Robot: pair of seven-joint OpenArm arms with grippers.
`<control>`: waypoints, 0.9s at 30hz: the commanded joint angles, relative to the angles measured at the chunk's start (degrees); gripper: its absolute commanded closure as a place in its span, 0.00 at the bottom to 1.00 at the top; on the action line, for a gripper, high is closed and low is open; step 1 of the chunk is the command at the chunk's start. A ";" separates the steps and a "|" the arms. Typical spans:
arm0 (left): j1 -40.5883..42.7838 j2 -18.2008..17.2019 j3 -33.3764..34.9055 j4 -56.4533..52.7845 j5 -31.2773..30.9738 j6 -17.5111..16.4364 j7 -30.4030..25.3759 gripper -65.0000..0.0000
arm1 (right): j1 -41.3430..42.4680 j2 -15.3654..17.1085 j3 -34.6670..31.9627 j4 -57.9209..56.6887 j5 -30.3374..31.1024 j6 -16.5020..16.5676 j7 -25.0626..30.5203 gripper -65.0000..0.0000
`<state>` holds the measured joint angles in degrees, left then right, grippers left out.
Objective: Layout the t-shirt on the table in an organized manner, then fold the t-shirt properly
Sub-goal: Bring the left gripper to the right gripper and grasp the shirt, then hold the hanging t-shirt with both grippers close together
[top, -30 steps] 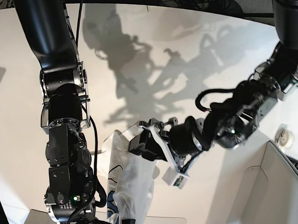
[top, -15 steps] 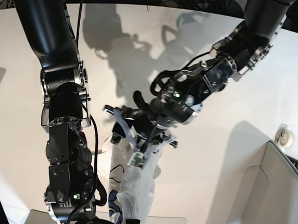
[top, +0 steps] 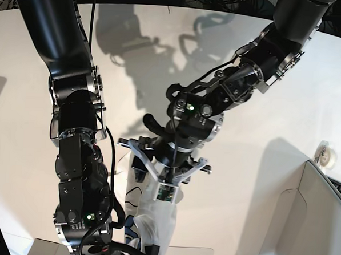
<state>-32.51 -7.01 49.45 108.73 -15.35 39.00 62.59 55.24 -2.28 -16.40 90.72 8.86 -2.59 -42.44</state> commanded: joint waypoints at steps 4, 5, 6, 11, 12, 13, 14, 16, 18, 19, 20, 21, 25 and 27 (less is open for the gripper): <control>-1.29 1.07 -0.35 -1.43 1.07 0.16 -1.18 0.60 | 0.27 -2.24 -3.60 2.43 -9.17 -0.18 2.13 1.00; -1.20 1.07 -0.44 -1.52 1.07 0.25 -1.18 0.60 | 0.01 -2.77 -4.83 2.43 -11.46 -0.27 2.13 1.00; -0.94 1.07 -0.53 -1.52 1.07 0.25 -1.18 0.60 | -0.34 -3.47 -6.41 2.34 -13.21 -0.27 2.22 1.00; -0.50 1.07 -0.62 -1.69 6.52 1.00 -1.00 0.60 | -1.49 -6.46 -8.61 2.16 -17.87 -0.27 2.22 1.00; 0.03 1.16 -0.53 -1.69 8.37 1.00 -0.83 0.60 | -1.57 -6.72 -8.61 2.16 -18.23 -0.27 2.22 1.00; 0.82 1.16 -0.53 -1.69 9.33 1.00 -0.83 0.60 | -1.57 -6.72 -8.61 2.16 -18.49 -0.27 2.22 1.00; 1.35 1.16 -0.53 -1.69 9.77 1.00 -0.83 0.60 | -1.57 -6.72 -8.61 2.07 -18.49 -0.27 2.22 1.00; 1.96 1.16 -0.62 -1.69 9.86 1.00 -0.83 0.60 | -1.57 -6.72 -8.61 2.07 -18.40 -0.27 2.22 1.00; 2.40 1.16 -0.62 -1.78 9.95 1.00 -0.83 0.60 | -1.57 -6.72 -8.52 2.07 -18.40 -0.27 2.22 1.00; 3.02 1.16 -0.70 -1.78 10.04 1.00 -0.83 0.60 | -1.57 -6.72 -8.52 2.16 -18.40 -0.27 2.22 1.00; 3.72 1.16 -1.41 -1.78 10.83 1.00 -0.92 0.60 | -1.57 -6.72 -8.52 2.25 -18.40 -0.27 2.22 1.00; 4.25 1.16 -2.46 -1.78 12.32 1.00 -0.92 0.60 | -1.57 -6.72 -8.52 2.34 -18.40 -0.27 2.22 1.00; 6.09 1.07 -3.87 -1.78 16.37 1.00 -1.00 0.60 | -1.66 -6.72 -8.61 2.43 -18.40 -0.27 2.22 1.00; 6.09 0.90 -4.48 -1.78 16.89 1.00 -0.92 0.60 | -2.01 -6.72 -8.61 2.43 -18.40 -0.27 2.22 1.00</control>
<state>-24.86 -6.39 45.65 106.13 -0.12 39.81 62.83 51.27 -8.67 -25.10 92.09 -9.06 -2.59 -42.19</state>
